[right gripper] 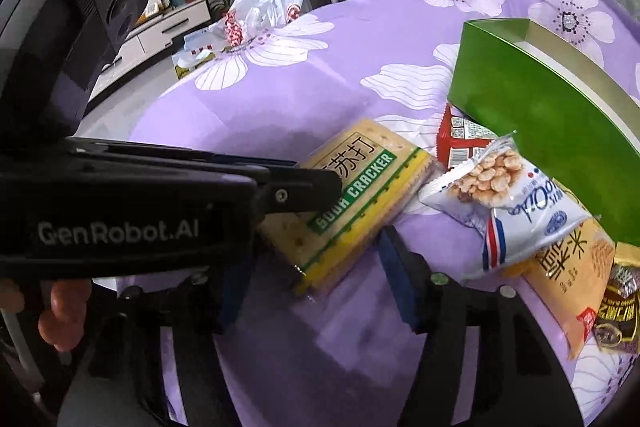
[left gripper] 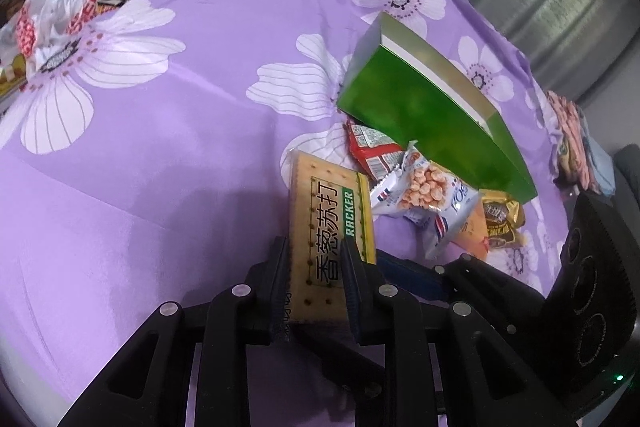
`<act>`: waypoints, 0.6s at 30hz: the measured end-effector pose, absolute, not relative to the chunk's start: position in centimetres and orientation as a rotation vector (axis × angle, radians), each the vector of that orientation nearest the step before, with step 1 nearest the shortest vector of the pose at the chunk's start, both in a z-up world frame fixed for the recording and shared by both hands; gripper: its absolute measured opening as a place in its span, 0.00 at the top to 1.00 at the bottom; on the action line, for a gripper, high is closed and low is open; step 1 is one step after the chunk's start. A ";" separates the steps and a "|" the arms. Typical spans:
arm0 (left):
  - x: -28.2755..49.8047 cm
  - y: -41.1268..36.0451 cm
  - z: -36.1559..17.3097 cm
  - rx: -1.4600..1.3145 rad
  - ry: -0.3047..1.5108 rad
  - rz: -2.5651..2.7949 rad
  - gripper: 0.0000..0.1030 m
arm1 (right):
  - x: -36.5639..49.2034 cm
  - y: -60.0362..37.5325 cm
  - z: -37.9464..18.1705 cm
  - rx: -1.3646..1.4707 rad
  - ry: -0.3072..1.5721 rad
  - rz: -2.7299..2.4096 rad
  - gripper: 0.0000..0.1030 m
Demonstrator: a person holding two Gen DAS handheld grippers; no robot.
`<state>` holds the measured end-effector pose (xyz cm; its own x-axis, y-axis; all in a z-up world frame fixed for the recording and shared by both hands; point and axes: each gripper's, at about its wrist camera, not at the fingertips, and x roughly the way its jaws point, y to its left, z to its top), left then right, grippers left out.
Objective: Organize snacks
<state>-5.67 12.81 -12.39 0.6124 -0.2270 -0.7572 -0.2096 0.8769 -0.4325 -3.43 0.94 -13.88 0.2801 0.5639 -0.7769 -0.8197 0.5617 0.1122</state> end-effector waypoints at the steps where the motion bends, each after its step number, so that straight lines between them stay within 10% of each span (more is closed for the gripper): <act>1: -5.7 12.8 -12.4 -0.521 0.923 -0.012 0.77 | -3.4 0.9 -13.9 -0.337 0.875 0.950 0.40; 18: -7.0 10.2 -8.1 -0.479 0.818 -0.087 0.77 | -5.1 -2.4 -9.6 -0.272 0.733 0.911 0.46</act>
